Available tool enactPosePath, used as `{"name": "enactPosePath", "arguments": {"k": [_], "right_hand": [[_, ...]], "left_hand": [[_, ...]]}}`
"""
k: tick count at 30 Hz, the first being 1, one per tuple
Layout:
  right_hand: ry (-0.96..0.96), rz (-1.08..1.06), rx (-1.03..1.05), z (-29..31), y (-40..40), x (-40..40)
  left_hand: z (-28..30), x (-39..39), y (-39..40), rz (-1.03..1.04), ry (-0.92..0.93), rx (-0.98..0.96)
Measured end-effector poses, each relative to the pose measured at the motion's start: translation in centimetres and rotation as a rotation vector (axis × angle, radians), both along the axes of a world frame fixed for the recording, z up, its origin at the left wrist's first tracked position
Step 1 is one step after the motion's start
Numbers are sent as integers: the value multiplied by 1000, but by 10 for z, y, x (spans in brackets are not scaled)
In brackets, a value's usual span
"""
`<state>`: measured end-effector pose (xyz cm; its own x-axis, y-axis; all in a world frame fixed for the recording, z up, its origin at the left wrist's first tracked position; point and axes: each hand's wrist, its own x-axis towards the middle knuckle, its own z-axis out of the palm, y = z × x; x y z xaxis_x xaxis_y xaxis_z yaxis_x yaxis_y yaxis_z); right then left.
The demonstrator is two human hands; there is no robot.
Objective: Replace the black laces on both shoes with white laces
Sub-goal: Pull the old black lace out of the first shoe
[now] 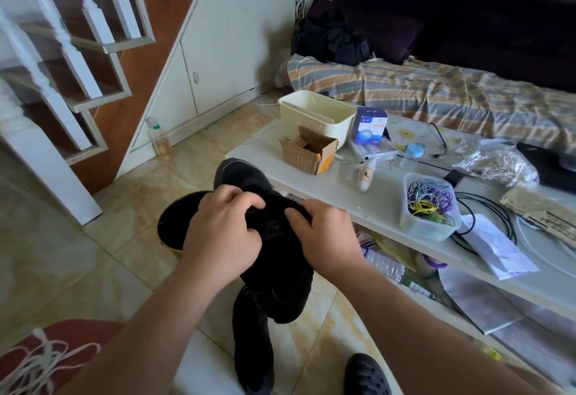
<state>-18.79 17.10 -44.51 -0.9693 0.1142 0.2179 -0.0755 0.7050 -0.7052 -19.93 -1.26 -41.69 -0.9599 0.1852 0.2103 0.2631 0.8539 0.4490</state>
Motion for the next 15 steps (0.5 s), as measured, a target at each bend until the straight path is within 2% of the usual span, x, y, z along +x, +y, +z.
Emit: {"name": "enactPosePath", "arguments": {"k": [3, 6, 11, 15], "right_hand": [[19, -10, -35, 1, 1, 1], [-4, 0, -86, 4, 3, 2], [-69, 42, -127, 5, 1, 3], [-198, 27, -391, 6, 2, 5]], "left_hand": [[3, 0, 3, -3, -5, 58], [-3, -3, 0, -27, 111, 20], [-3, -8, -5, -4, 116, 20], [-1, -9, -9, -27, 52, -8]]}}
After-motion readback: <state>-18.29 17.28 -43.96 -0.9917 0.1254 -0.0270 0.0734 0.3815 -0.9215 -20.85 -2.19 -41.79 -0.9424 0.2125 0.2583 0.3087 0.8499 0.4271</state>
